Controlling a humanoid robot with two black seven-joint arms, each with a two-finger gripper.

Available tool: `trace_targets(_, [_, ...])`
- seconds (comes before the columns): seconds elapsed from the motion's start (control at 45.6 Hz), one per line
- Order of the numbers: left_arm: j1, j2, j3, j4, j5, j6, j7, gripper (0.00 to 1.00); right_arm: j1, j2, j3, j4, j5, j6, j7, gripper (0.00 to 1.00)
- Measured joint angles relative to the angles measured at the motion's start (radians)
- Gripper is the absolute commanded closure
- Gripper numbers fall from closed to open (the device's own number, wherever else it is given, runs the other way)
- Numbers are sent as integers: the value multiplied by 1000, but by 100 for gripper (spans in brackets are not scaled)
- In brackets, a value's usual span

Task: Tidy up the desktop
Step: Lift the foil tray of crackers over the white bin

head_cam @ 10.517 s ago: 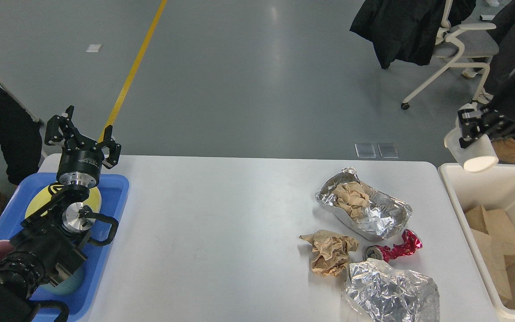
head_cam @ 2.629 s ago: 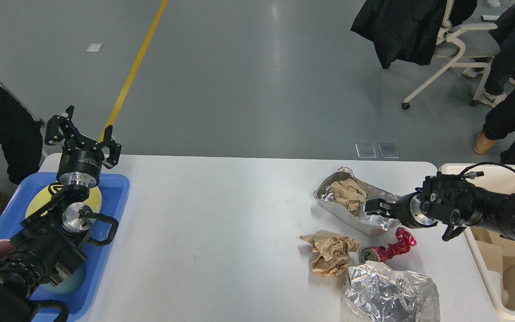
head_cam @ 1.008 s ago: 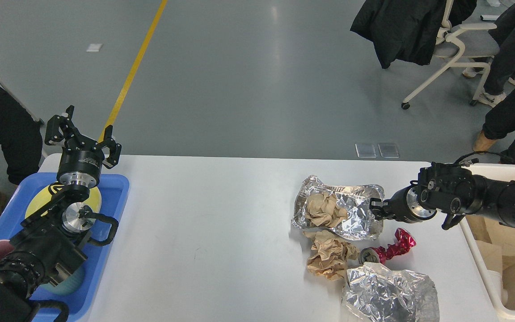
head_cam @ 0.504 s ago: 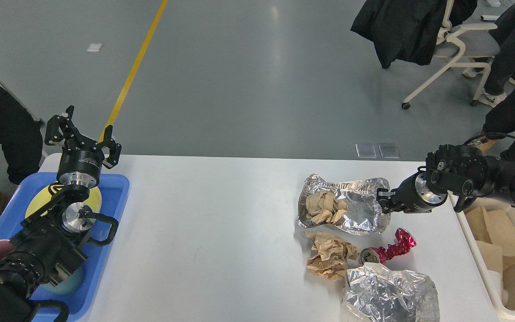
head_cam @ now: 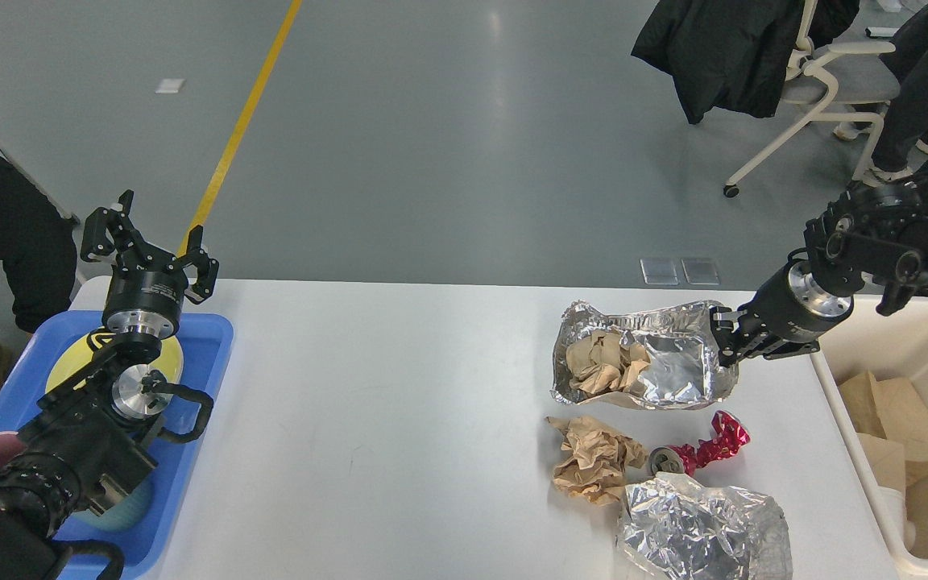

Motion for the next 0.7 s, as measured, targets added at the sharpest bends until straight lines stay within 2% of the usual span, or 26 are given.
trace_targets(0.11, [0, 0, 0, 0, 0, 0, 0, 4, 83, -23, -32, 35, 0, 95, 0, 100])
trace_targets(0.197, [0, 0, 0, 0, 0, 0, 0, 4, 156, -39, -62, 53, 0, 126, 0, 100])
trace_targets(0.416, [0, 0, 0, 0, 0, 0, 0, 4, 307, -45, -122, 61, 0, 132, 0, 100])
trace_targets(0.701, [0, 0, 0, 0, 0, 0, 0, 4, 399, -41, -132, 87, -18, 132, 0, 100])
